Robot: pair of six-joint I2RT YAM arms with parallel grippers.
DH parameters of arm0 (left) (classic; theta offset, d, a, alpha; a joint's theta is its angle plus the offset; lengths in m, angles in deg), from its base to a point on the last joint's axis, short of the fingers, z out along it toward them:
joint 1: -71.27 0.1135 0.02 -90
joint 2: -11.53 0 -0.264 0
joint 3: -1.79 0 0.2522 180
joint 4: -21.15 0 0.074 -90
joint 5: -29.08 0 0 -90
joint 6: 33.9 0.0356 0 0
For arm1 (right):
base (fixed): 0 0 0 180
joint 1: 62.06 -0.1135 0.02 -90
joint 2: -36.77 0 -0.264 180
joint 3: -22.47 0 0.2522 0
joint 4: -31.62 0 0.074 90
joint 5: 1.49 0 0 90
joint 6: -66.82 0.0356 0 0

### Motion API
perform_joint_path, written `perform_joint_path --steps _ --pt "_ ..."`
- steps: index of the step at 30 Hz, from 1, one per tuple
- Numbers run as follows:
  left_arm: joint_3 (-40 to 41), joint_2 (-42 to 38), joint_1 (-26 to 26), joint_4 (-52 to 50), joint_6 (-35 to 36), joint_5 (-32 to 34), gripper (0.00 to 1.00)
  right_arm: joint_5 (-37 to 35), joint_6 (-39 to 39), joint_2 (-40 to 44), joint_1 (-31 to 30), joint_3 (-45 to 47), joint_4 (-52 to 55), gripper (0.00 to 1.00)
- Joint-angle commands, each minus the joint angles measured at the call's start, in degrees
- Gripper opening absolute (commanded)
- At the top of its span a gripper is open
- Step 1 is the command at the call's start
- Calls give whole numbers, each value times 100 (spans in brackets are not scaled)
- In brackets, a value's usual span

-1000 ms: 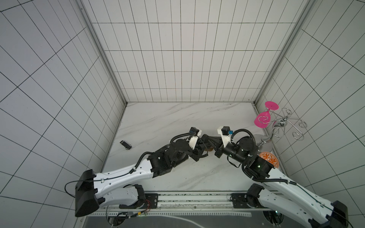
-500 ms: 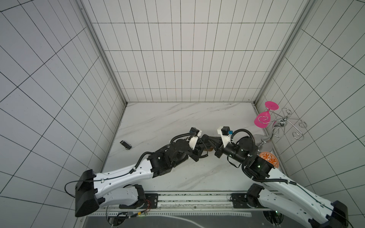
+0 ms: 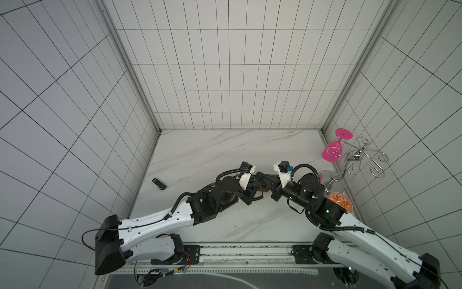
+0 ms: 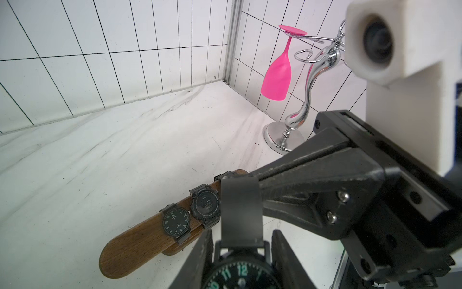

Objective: Place watch on stand
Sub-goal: Place the watch on the stand.

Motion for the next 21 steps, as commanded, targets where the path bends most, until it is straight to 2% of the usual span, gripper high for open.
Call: perform_joint_path --steps 1,5,9,11,21 --pt "-134 -85 -4 82 17 -20 31 -170 -61 2 -60 -320 43 0" --pt "-135 -63 -6 70 7 -49 31 -170 -26 -10 -60 -313 34 0" --pt "-197 -15 -6 -26 17 -113 47 -297 -25 35 -62 -317 38 0" --pt "-189 -15 9 -51 16 -149 51 -391 -38 77 -60 -327 47 0" --pt "-162 -68 306 -215 -109 -536 53 -430 -113 69 -60 -390 90 0"
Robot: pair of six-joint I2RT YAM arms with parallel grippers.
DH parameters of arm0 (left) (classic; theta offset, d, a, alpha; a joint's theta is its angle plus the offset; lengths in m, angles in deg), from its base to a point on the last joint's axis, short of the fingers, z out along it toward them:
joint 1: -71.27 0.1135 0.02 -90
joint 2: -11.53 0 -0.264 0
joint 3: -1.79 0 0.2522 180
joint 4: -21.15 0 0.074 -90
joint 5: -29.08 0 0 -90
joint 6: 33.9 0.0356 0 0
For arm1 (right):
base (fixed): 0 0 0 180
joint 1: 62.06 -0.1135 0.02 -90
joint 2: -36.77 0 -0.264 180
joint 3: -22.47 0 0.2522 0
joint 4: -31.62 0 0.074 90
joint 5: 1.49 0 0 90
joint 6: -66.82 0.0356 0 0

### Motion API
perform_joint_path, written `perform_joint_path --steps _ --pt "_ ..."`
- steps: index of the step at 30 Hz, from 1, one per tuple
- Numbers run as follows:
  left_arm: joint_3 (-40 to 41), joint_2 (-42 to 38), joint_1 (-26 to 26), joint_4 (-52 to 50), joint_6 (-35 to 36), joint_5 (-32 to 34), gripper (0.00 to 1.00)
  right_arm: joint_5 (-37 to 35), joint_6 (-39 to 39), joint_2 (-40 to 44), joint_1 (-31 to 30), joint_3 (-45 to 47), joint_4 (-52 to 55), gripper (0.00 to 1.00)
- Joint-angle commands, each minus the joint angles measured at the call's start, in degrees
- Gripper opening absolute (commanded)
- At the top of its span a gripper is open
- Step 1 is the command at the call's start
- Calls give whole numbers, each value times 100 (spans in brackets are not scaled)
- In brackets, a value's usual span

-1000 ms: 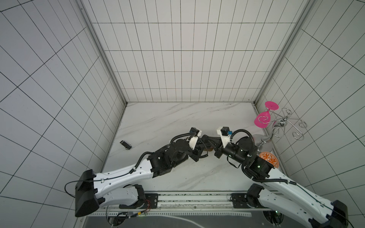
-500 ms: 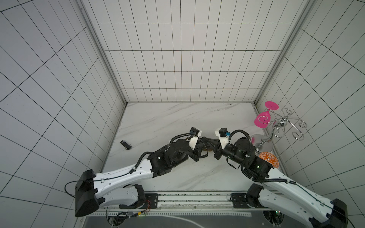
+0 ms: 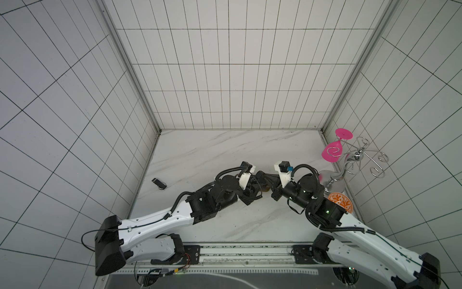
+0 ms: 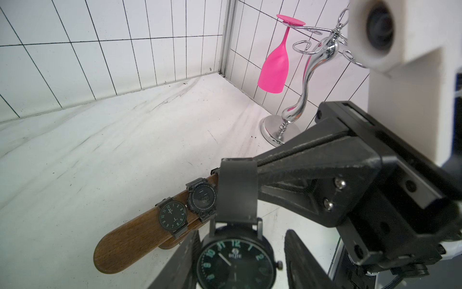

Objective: Place watch on stand
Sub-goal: Place the watch on the stand.

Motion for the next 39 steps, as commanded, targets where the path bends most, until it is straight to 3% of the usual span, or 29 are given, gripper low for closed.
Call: perform_joint_path --steps 1,8,17,25,29,39 --pt "-176 -52 94 -98 -24 -172 54 -77 -116 45 -4 -391 7 0" --pt "-208 15 103 -175 -28 -144 58 -174 -186 20 -34 -426 60 0" --pt "-217 61 105 -122 -28 -241 50 -212 -203 18 -76 -413 65 0" --pt "-217 135 106 -159 -28 -259 56 -219 -203 53 -114 -415 68 0" --pt "-228 134 107 -123 -52 -320 48 -237 -186 41 -126 -395 37 0" --pt "-195 134 105 -22 -71 -430 38 -236 -212 89 -183 -323 -66 0"
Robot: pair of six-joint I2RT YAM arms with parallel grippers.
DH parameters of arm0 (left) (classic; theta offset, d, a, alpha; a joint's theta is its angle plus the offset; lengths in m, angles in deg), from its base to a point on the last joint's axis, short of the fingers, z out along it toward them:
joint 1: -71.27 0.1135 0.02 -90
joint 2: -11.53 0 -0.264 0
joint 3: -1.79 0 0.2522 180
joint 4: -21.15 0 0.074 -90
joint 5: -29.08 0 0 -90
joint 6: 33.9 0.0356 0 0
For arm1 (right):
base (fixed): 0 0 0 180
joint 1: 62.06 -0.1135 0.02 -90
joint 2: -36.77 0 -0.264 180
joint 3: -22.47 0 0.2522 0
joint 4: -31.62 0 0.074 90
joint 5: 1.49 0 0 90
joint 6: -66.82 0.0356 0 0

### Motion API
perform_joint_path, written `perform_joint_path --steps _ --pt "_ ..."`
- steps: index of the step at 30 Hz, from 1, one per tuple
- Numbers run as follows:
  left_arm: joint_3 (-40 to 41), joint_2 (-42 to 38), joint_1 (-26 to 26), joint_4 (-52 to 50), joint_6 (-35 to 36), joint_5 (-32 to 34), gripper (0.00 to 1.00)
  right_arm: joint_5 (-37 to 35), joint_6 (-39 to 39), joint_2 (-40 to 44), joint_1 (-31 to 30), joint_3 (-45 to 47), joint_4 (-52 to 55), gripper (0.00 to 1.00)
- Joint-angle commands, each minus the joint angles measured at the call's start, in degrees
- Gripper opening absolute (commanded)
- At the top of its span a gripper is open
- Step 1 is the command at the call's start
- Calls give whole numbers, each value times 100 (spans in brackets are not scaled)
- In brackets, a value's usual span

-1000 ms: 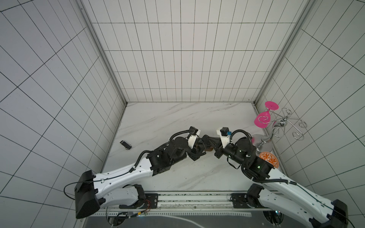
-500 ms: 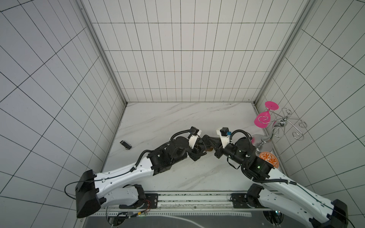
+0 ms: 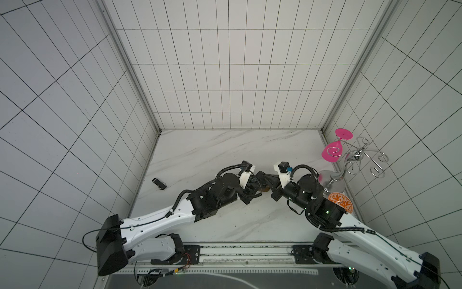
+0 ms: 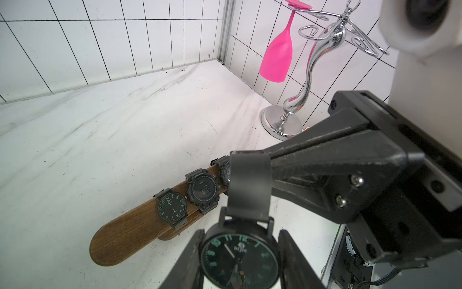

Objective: Place watch on stand
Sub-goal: Place the watch on the stand.

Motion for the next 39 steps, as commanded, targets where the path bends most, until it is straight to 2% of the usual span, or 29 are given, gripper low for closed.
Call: perform_joint_path --steps 1,4,6,14,21,29,39 --pt "-135 19 19 179 -25 -142 38 -70 -140 97 -82 -307 -140 0" --pt "-114 19 13 234 -58 -164 38 -61 -149 98 -99 -293 -149 0" --pt "-114 23 16 229 -52 -168 46 -60 -162 107 -116 -294 -160 0" --pt "-96 -16 9 220 -59 -108 46 -114 -175 124 -144 -285 -160 0" --pt "-81 -70 20 214 -68 -34 54 -190 -186 132 -179 -285 -140 0" --pt "0 -163 20 299 -89 -48 42 -259 -191 153 -192 -267 -154 0" --pt "-44 -73 20 294 -74 -89 35 -358 -158 159 -205 -320 -136 0"
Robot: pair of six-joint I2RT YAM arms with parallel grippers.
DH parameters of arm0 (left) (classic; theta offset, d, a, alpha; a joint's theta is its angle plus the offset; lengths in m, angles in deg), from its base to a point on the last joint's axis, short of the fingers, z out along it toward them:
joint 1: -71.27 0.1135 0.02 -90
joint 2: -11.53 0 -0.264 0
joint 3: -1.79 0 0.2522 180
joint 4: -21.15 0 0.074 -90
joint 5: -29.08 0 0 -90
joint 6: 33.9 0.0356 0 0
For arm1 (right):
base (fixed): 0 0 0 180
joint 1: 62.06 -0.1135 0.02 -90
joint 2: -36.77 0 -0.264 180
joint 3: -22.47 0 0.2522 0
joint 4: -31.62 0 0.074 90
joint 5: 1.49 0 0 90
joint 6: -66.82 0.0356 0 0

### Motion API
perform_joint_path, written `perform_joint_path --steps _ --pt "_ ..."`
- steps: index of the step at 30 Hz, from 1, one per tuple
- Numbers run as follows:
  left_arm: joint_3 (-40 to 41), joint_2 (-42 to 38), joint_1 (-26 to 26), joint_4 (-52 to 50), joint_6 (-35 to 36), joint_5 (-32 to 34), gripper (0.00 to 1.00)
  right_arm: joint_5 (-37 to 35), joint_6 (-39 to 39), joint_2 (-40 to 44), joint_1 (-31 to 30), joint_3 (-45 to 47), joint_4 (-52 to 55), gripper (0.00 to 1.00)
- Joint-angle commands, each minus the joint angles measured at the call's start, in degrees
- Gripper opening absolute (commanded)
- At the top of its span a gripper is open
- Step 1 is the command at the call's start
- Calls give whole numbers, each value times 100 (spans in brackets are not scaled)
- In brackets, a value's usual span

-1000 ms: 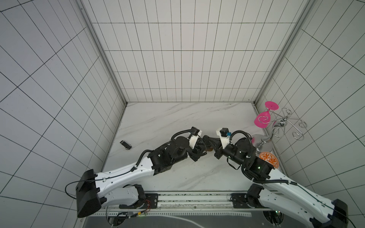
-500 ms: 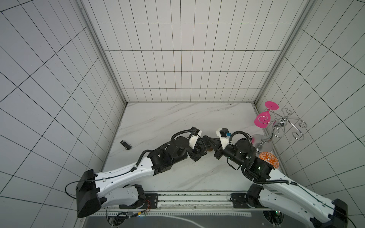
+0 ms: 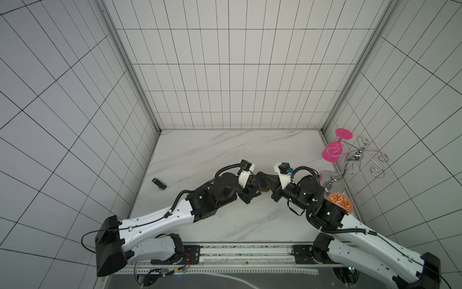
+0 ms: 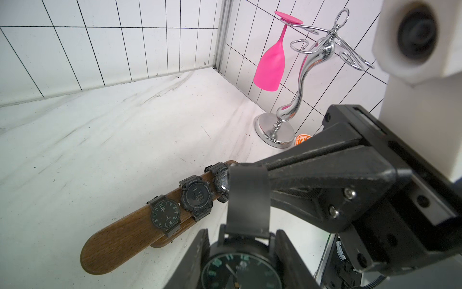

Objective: Place watch on stand
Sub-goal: Place the watch on the stand.

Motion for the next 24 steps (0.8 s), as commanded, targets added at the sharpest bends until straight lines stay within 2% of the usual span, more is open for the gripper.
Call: perform_joint_path --steps 1,9,11,14,16,20,24 --pt "-54 -3 20 142 29 -23 34 -123 -86 63 -46 -320 -135 0" --pt "-163 51 46 -99 -20 282 32 -246 17 -60 -46 -391 -66 1" --pt "-211 111 119 -221 -80 315 30 -304 54 -72 -46 -421 -18 10" --pt "-255 146 295 -404 -168 384 29 -602 175 -39 -39 -457 122 29" --pt "-299 157 435 -614 -181 486 28 -1006 213 -4 -33 -524 351 44" --pt "-394 165 918 -1117 -171 653 28 -2110 429 151 114 -607 861 66" --pt "-614 387 1692 -1743 -252 629 27 -2357 840 289 758 -588 1290 77"
